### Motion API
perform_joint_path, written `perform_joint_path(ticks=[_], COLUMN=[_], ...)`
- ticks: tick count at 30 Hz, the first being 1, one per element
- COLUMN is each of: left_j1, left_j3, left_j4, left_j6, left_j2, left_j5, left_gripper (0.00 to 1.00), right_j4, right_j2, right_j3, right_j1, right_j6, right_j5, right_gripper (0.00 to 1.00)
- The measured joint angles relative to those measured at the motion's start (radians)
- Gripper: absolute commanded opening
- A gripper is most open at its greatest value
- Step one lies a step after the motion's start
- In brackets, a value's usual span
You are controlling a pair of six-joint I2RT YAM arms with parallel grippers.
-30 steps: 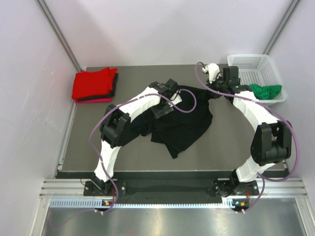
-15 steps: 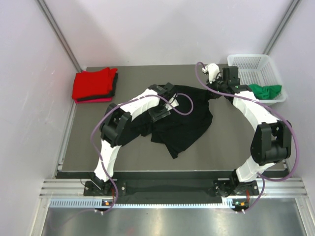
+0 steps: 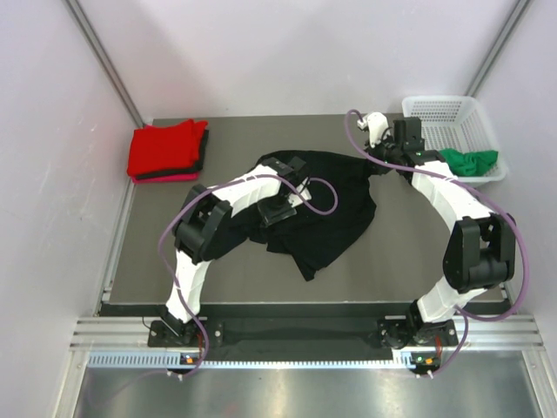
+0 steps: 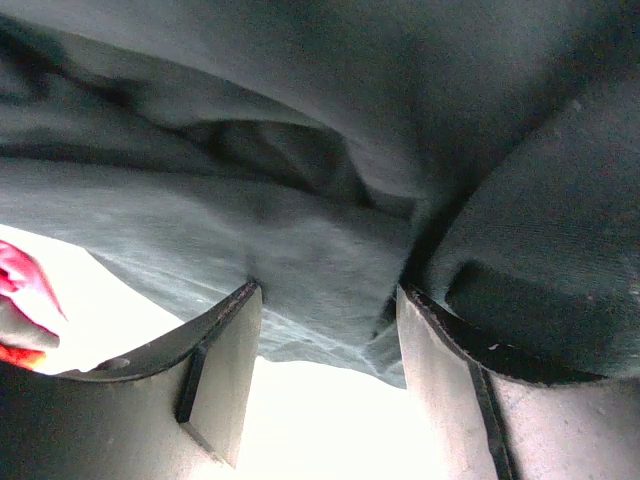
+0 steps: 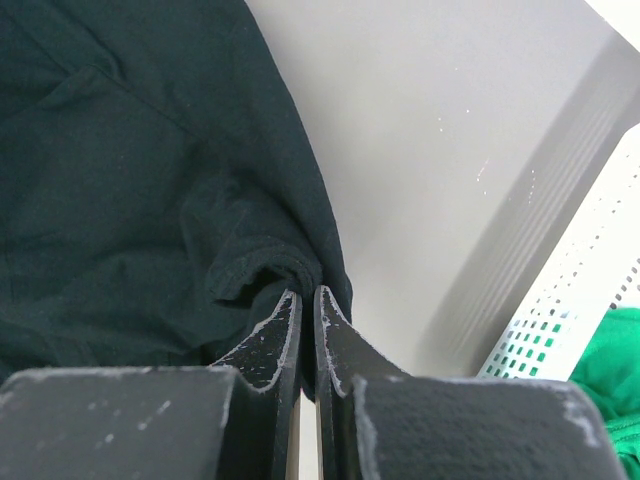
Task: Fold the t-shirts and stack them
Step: Flatten the tshirt out
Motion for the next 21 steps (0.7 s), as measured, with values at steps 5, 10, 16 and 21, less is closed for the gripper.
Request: perform_joint_path(ticks=[5,10,16,21], left_j1=[-0.003,0.004,0.024,0.076], left_j3=[-0.027,-0.010,0.064,0.077], left_j4=[-0.001,-0.004,-0.013,-0.017], left_j6=[-0.005,-0.006,0.002,0.010], left_j2=[-0.003,0.004,0.008,-0.054], left_j5=[-0.002,-0.018,-0.033,-0.042], left_gripper=[0.46,0.00,0.00,0.00], right_j4=[0.002,0.001,0.000,-0.001], right_j2=[0.010,0.019,0.019,0.016], right_j3=[0.000,0.000,0.000,0.000], right_j1=[0.000,0.000,0.000,-0.001], right_j6=[0.000,0.001,0.001,0.006], right_j5=[0.000,0.000,0.000,0.009], right_gripper=[0.00,0.00,0.00,0.00])
